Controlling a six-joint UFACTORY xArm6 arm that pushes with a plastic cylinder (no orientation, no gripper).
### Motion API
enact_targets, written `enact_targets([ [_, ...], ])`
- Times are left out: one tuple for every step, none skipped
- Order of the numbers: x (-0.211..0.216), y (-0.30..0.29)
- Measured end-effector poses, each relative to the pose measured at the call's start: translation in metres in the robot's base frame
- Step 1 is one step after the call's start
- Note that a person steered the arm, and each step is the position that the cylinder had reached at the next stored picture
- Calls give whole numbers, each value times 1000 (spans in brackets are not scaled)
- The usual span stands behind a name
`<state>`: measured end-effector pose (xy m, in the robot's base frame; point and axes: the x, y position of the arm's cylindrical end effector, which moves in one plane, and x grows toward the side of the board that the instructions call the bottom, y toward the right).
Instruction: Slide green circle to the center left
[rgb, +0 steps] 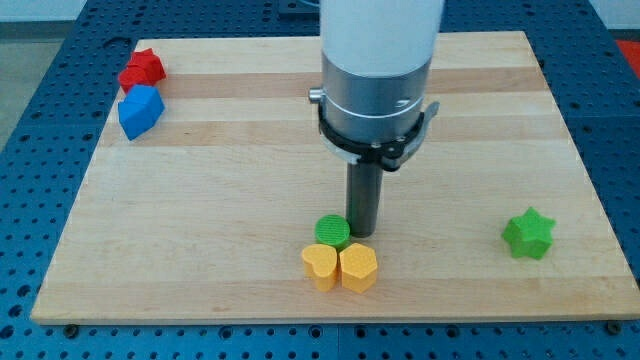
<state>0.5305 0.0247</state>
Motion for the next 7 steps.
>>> enact_targets([
  [0,51],
  [7,103],
  [30,93],
  [35,43],
  [27,-26],
  [7,-91],
  [-10,-128],
])
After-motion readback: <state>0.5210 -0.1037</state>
